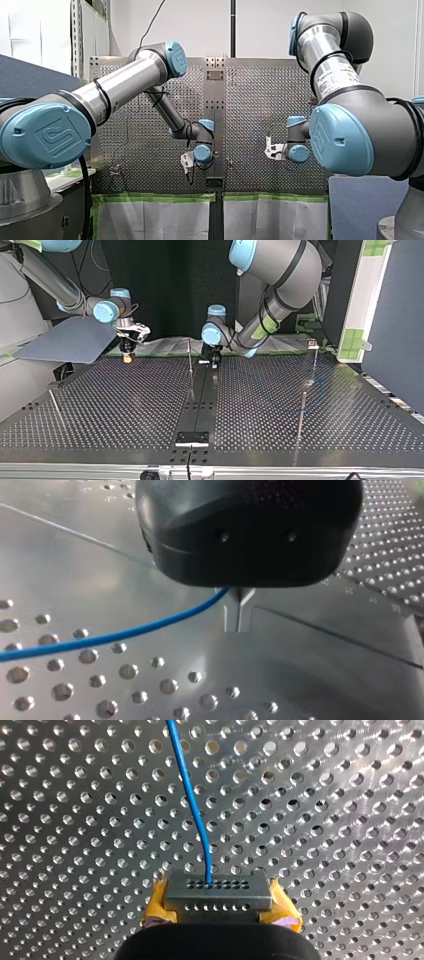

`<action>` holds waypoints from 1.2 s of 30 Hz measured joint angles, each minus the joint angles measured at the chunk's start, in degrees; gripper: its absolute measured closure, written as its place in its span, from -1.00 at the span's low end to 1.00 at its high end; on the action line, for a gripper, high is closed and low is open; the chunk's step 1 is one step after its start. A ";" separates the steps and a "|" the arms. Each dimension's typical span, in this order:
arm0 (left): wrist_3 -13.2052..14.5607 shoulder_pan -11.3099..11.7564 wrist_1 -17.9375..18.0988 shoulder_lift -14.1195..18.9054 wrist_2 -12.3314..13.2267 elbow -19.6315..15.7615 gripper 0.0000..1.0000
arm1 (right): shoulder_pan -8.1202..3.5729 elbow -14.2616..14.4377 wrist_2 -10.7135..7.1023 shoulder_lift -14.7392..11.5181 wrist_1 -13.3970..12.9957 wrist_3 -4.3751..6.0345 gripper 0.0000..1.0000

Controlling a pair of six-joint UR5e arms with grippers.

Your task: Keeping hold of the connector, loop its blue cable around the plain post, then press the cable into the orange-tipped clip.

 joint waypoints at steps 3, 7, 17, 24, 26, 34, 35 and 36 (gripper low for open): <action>0.01 0.13 -0.05 0.01 -0.02 0.12 0.97 | -0.21 -0.12 -0.18 0.09 0.03 0.07 1.00; 0.02 0.24 -0.15 -0.01 -0.04 0.21 0.97 | -0.27 -0.87 -1.16 1.06 0.49 0.30 1.00; 0.02 0.40 -0.83 0.00 -0.01 0.42 0.97 | -0.21 -3.05 -2.26 4.57 2.72 -0.37 1.00; 0.04 0.27 -1.12 0.02 0.03 0.43 0.75 | -0.07 -3.18 -2.62 4.72 2.52 -0.13 1.00; 0.43 0.09 -1.30 0.05 0.18 0.43 0.51 | -0.04 -3.18 -2.64 4.77 2.53 -0.12 1.00; 4.02 -0.19 -3.95 0.07 0.51 0.43 -0.64 | 0.05 -3.20 -2.69 4.81 2.50 -0.08 1.00; 4.47 -0.19 -4.14 0.07 0.73 0.43 -0.90 | 0.06 -3.20 -2.71 4.81 2.50 -0.08 1.00; 4.94 -0.19 -4.35 0.08 0.98 0.44 -0.90 | 0.06 -3.20 -2.72 4.81 2.50 -0.08 1.00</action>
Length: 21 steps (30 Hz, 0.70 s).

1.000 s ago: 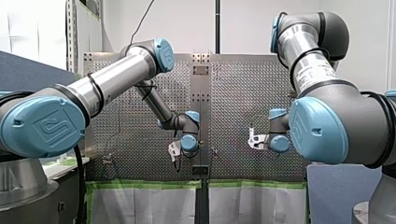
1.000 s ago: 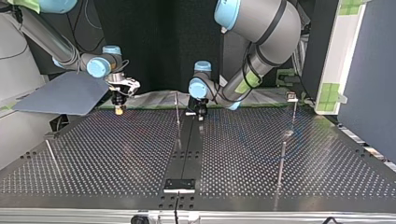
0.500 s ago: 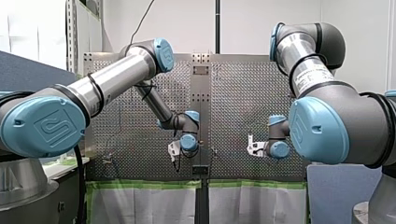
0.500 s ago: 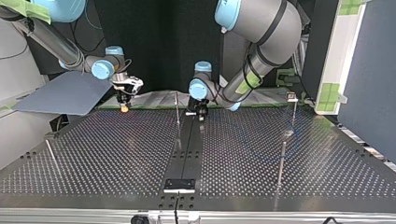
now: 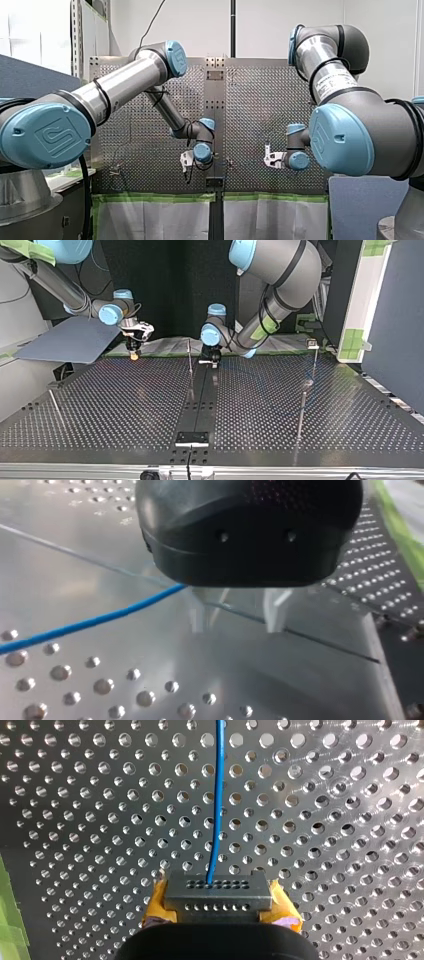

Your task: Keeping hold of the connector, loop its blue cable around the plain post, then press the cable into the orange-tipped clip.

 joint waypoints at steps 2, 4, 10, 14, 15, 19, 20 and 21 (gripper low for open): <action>0.92 -0.04 -0.49 0.00 0.64 0.00 -1.00 | 0.01 0.00 -0.02 0.00 0.02 0.02 1.00; 1.91 -0.20 -1.03 0.07 1.16 -0.01 -1.00 | 0.01 0.00 -0.16 0.00 0.08 0.01 1.00; 5.41 -1.99 -3.02 1.73 1.64 -0.91 -1.00 | 0.08 0.01 -0.68 0.01 0.37 0.11 1.00; 7.25 -3.75 -2.29 3.91 1.31 -2.89 -1.00 | 0.11 0.01 -0.73 0.01 0.74 0.13 1.00; 7.48 -4.03 -1.95 4.39 1.35 -3.37 -1.00 | 0.11 0.01 -0.73 0.01 0.79 0.15 1.00; 8.22 -5.08 -0.98 6.50 1.37 -5.55 -1.00 | 0.13 0.02 -0.74 0.01 0.93 0.25 1.00; 8.33 -5.24 -1.05 6.78 1.34 -6.01 -1.00 | 0.15 0.01 -0.74 0.01 0.95 0.27 1.00; 8.42 -5.37 -1.14 6.99 1.31 -6.48 -1.00 | 0.15 0.02 -0.74 0.01 0.97 0.28 1.00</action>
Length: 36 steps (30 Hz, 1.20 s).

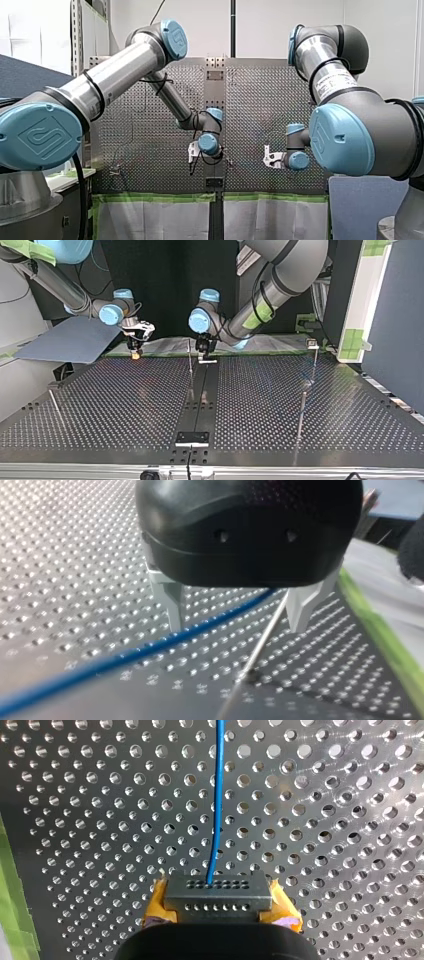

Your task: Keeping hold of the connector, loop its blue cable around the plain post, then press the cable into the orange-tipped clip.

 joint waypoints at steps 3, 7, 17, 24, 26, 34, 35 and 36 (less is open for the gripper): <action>0.23 -0.30 -0.19 0.30 -0.17 -1.58 -1.00 | 0.01 0.00 0.00 0.00 0.09 0.02 1.00; 0.53 -0.57 -0.52 0.38 -1.48 -3.87 -1.00 | 0.07 0.00 0.00 0.00 0.16 0.04 1.00; 1.93 -1.48 -1.20 0.47 -4.15 -5.64 -1.00 | 0.07 0.00 0.00 -0.01 0.27 0.11 1.00; 2.62 -4.60 -1.21 0.49 -4.86 -5.72 -1.00 | 0.09 0.03 0.00 0.00 0.42 0.09 1.00; 2.56 -5.65 -1.14 0.50 -4.58 -5.72 -1.00 | 0.10 0.01 0.00 0.00 0.43 0.10 1.00; 2.19 -8.85 -1.06 0.50 -5.31 -5.80 -1.00 | 0.08 -0.01 0.00 0.00 0.37 0.28 1.00; 2.16 -9.01 -1.03 0.49 -5.43 -5.81 -1.00 | 0.08 -0.01 0.00 0.00 0.38 0.29 1.00; 2.11 -9.13 -0.95 0.49 -5.52 -5.81 -1.00 | 0.08 0.01 0.00 0.00 0.39 0.30 1.00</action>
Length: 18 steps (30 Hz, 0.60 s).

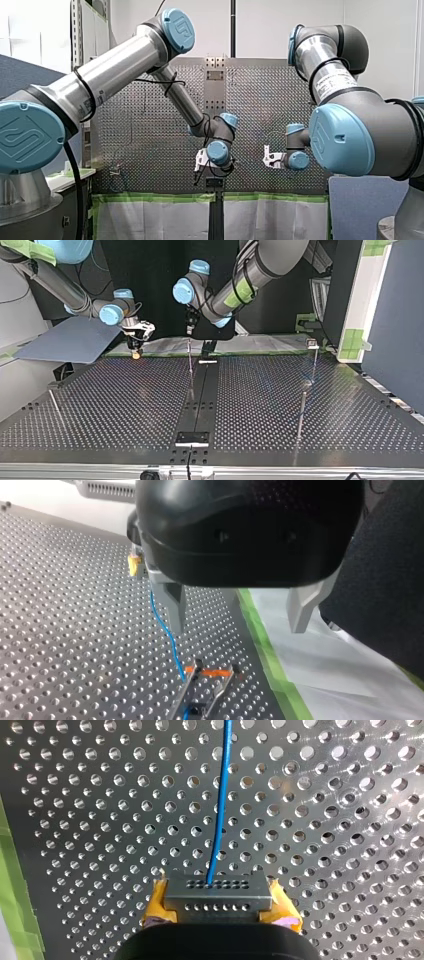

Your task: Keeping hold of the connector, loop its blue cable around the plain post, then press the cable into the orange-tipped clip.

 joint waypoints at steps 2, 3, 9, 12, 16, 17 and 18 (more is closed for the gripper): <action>-0.31 -0.17 0.27 0.00 -0.12 0.00 -1.00 | -0.01 0.00 0.00 0.00 0.02 0.02 1.00; -0.52 -0.21 0.42 0.00 -0.14 -0.01 -1.00 | -0.01 0.00 0.01 0.00 0.03 0.02 1.00; -1.58 -0.03 1.28 0.00 -0.25 -0.01 -1.00 | -0.01 0.00 0.01 0.00 0.04 0.08 1.00; -1.82 0.14 1.65 -0.05 -0.47 -0.02 -1.00 | 0.00 -0.01 0.00 0.00 0.03 0.23 1.00; -2.17 0.21 1.74 -0.03 -0.67 -0.01 -1.00 | 0.00 -0.01 0.00 0.00 -0.01 0.38 1.00; -2.30 0.21 1.74 -0.02 -0.69 -0.01 -1.00 | 0.00 -0.01 0.00 0.00 -0.04 0.40 1.00; -2.41 0.22 1.73 -0.02 -0.70 -0.02 -1.00 | 0.00 -0.01 0.00 0.00 -0.06 0.41 1.00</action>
